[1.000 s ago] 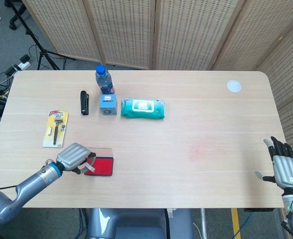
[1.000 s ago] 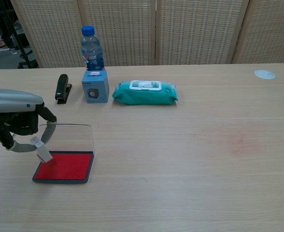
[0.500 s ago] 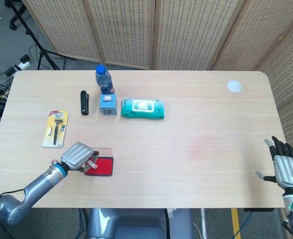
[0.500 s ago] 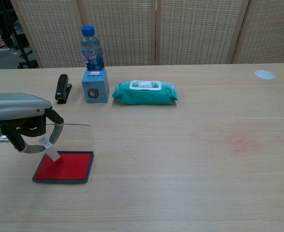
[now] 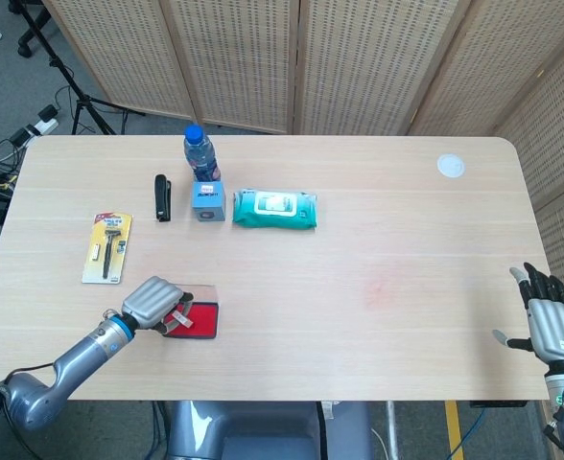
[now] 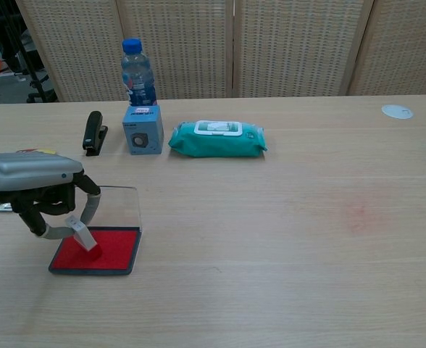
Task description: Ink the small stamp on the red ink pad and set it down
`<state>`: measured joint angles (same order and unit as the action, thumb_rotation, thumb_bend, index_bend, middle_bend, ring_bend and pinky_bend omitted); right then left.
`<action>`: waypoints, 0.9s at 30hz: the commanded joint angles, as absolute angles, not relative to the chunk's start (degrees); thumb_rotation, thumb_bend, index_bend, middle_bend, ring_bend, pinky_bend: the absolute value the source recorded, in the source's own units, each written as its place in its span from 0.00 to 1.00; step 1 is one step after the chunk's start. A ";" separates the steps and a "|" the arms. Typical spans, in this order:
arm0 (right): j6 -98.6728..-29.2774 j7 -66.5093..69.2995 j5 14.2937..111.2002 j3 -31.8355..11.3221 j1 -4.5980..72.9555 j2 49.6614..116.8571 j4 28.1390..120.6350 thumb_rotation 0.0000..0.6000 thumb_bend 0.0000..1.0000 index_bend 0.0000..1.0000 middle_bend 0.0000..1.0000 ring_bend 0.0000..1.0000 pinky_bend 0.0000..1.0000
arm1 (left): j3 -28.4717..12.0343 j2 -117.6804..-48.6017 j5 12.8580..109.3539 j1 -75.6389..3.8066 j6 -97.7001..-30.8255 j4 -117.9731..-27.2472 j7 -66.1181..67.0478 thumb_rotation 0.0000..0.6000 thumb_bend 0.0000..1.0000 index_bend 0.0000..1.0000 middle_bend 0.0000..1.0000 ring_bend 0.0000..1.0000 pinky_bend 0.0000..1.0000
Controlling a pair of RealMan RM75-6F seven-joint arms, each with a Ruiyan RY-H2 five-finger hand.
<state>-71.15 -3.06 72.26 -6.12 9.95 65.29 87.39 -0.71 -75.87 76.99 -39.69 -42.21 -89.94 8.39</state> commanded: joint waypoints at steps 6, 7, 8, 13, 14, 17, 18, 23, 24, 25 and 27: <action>-71.14 -2.64 72.25 -6.17 9.92 65.09 87.44 1.00 0.00 0.00 0.00 0.00 0.00 | 0.33 -77.98 78.20 -39.11 -43.61 -87.58 7.50 1.00 0.40 0.63 1.00 1.00 0.96; -71.15 -2.56 72.32 -6.15 9.91 65.06 87.44 1.00 0.00 0.00 0.00 0.00 0.00 | 0.45 -78.25 78.44 -39.03 -43.87 -87.40 7.34 1.00 0.41 0.63 1.00 1.00 0.96; -71.16 -2.53 72.37 -6.14 9.91 65.05 87.46 1.00 0.00 0.00 0.00 0.00 0.00 | 0.53 -78.40 78.65 -38.98 -44.10 -87.25 7.28 1.00 0.41 0.63 1.00 1.00 0.96; -71.18 -2.10 72.44 -6.17 9.87 64.85 87.53 1.00 0.00 0.00 0.00 0.00 0.00 | 0.74 -79.30 78.72 -38.90 -44.52 -86.13 7.15 1.00 0.41 0.63 1.00 1.00 0.96; -71.21 -2.05 72.46 -6.19 9.87 64.82 87.56 1.00 0.00 0.00 0.00 0.00 0.00 | 0.76 -79.42 78.68 -38.93 -44.50 -85.96 7.12 1.00 0.40 0.63 1.00 1.00 0.96; -71.23 -1.90 72.47 -6.21 9.86 64.73 87.63 1.00 0.00 0.00 0.00 0.00 0.00 | 0.77 -79.68 78.57 -38.96 -44.55 -85.63 7.00 1.00 0.41 0.63 1.00 1.00 0.96; -71.24 -1.91 72.48 -6.21 9.86 64.72 87.62 1.00 0.00 0.00 0.00 0.00 0.00 | 0.79 -79.72 78.54 -38.98 -44.54 -85.53 7.02 1.00 0.41 0.63 1.00 1.00 0.96; -71.24 -1.82 72.53 -6.20 9.87 64.71 87.63 1.00 0.00 0.00 0.00 0.00 0.00 | 0.85 -79.98 78.42 -39.19 -44.38 -85.21 7.38 1.00 0.41 0.63 1.00 1.00 0.96; -71.27 -1.81 72.53 -6.20 9.85 64.71 87.63 1.00 0.00 0.00 0.00 0.00 0.00 | 0.88 -80.03 78.31 -39.25 -44.26 -85.18 7.48 1.00 0.41 0.63 1.00 1.00 0.96; -71.29 -1.81 72.55 -6.19 9.83 64.71 87.60 1.00 0.00 0.00 0.00 0.00 0.00 | 0.93 -80.08 78.17 -39.28 -44.15 -85.15 7.59 1.00 0.41 0.63 1.00 1.00 0.96; -71.27 -1.70 72.54 -6.20 9.84 64.71 87.61 1.00 0.00 0.00 0.00 0.00 0.00 | 1.03 -80.23 77.93 -39.33 -44.01 -84.99 7.85 1.00 0.41 0.63 1.00 1.00 0.96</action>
<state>-71.27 -1.70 72.54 -6.20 9.84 64.71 87.60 0.99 -80.19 77.97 -39.30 -44.05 -85.03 7.81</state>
